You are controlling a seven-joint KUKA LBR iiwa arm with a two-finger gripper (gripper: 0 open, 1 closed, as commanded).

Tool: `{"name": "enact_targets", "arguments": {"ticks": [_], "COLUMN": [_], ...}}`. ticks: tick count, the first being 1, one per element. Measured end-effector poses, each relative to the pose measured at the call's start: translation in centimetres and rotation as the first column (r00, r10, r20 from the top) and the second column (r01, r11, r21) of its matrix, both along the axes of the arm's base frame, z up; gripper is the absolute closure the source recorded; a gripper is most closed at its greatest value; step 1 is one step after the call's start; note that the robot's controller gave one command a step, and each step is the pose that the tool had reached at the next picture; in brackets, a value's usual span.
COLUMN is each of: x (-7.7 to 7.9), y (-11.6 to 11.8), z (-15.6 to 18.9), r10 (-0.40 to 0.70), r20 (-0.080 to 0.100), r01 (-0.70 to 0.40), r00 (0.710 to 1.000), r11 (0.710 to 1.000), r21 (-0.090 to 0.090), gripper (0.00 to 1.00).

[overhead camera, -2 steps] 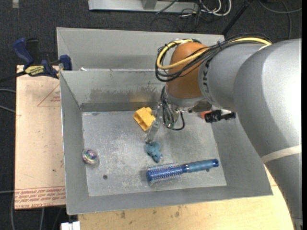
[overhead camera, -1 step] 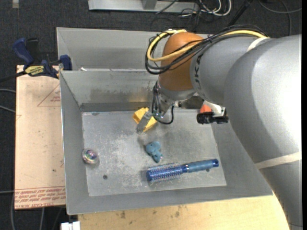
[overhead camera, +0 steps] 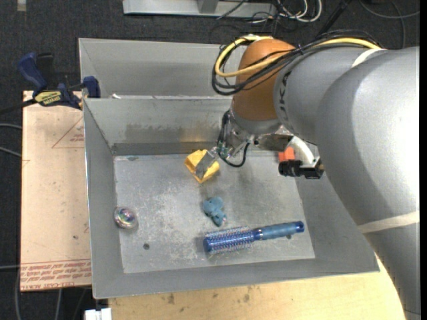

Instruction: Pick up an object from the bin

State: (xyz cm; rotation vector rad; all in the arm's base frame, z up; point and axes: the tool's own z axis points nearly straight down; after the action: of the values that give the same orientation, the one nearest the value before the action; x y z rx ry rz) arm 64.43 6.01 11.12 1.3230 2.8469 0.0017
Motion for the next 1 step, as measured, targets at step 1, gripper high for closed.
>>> {"name": "enact_targets", "arguments": {"ticks": [1], "x": [-1.21], "y": [0.05], "z": [-4.3], "r10": [-0.127], "r20": [-0.005], "r01": [0.127], "r00": [0.992], "r11": [0.992], "r21": [0.001], "gripper": [0.0]}}
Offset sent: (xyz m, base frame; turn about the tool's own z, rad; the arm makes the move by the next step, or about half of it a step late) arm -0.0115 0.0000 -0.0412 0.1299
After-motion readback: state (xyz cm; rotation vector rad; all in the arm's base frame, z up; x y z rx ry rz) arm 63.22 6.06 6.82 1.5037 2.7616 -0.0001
